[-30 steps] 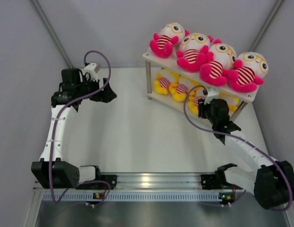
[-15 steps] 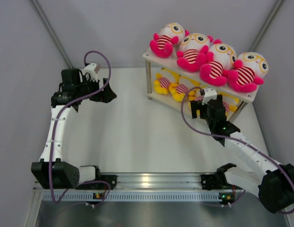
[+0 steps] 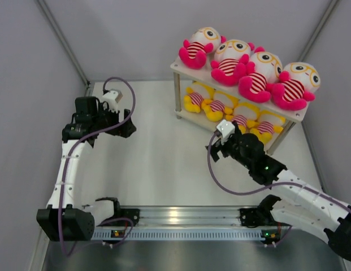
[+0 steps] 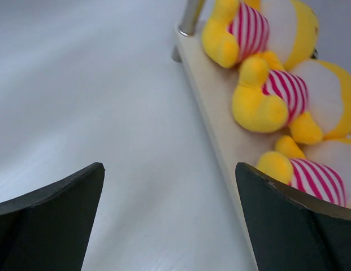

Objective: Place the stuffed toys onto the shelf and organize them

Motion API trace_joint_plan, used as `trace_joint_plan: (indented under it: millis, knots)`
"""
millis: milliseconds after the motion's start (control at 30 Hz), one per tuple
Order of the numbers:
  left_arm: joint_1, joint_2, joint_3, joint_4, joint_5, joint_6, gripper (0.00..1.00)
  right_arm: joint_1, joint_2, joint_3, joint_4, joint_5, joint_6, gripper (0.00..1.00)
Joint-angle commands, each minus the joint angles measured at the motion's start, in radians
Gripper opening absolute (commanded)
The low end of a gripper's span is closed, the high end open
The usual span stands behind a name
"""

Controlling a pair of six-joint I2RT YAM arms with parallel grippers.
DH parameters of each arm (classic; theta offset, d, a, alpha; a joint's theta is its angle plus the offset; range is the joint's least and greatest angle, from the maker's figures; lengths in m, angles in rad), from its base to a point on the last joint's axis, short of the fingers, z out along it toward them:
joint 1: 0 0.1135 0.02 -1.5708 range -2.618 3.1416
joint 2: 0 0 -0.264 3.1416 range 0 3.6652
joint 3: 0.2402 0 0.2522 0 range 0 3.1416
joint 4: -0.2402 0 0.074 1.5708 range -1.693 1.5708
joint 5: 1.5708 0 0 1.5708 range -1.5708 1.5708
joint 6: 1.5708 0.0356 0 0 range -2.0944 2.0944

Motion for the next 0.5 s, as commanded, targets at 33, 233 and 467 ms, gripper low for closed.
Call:
trace_joint_plan:
  millis: [33,233,467]
  knots:
    - [0.006,-0.112,-0.063,-0.023,-0.068,0.087,0.92,0.054,-0.101,-0.103,0.164,-0.2,0.03,0.99]
    - [0.008,-0.264,-0.149,-0.092,-0.134,0.119,0.93,0.06,-0.259,-0.308,0.311,-0.077,0.219,0.99]
    - [0.006,-0.451,-0.22,-0.078,-0.23,0.187,0.96,0.057,-0.535,-0.526,0.329,0.138,0.356,0.99]
